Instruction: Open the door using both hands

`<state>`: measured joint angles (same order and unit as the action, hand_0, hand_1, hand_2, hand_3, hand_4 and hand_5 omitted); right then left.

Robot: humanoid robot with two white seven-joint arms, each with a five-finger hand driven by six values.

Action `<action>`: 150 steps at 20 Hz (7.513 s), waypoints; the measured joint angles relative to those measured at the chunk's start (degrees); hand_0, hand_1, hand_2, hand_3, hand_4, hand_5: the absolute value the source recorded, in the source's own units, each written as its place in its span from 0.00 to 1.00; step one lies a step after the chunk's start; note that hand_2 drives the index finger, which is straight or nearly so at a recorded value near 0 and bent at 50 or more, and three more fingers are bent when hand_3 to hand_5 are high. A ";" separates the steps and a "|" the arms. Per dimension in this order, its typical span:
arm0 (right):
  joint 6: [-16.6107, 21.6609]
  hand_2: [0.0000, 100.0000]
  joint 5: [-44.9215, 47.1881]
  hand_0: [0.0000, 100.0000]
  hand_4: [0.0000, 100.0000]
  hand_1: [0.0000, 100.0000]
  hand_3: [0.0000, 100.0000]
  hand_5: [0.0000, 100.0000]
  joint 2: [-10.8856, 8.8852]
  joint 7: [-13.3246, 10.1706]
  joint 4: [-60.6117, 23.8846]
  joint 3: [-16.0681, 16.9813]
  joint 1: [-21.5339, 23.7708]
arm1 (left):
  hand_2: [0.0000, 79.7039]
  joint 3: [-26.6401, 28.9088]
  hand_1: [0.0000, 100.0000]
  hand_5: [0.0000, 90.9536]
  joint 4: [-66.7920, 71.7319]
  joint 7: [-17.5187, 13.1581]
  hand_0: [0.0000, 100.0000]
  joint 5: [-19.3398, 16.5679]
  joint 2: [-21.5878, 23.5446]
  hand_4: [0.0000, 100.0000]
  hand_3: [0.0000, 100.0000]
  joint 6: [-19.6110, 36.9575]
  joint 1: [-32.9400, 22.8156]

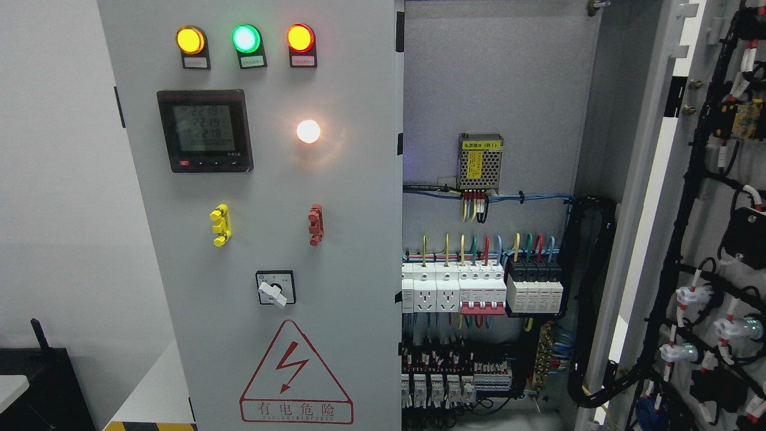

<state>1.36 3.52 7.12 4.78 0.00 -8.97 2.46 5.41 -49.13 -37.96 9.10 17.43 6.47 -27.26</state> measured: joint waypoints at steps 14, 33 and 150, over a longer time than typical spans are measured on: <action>0.00 0.00 0.00 0.38 0.00 0.00 0.00 0.00 0.00 0.00 0.00 0.00 0.00 | 0.00 2.52 0.00 0.00 27.84 19.33 0.00 -12.28 -12.18 0.00 0.00 2.24 10.34; 0.00 0.00 0.00 0.38 0.00 0.00 0.00 0.00 -0.36 0.24 -3.20 0.06 0.02 | 0.00 7.46 0.00 0.00 44.68 24.85 0.00 -23.09 -16.49 0.00 0.00 2.19 16.97; -5.77 0.00 0.49 0.38 0.00 0.00 0.00 0.00 -6.12 -0.23 -101.81 -4.31 -9.77 | 0.00 -5.41 0.00 0.00 43.33 27.24 0.00 -5.77 -19.63 0.00 0.00 1.69 23.83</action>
<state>-4.41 4.00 1.00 4.55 -101.81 -13.28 -7.31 0.00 -5.80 -10.72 3.34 -2.20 8.15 -3.42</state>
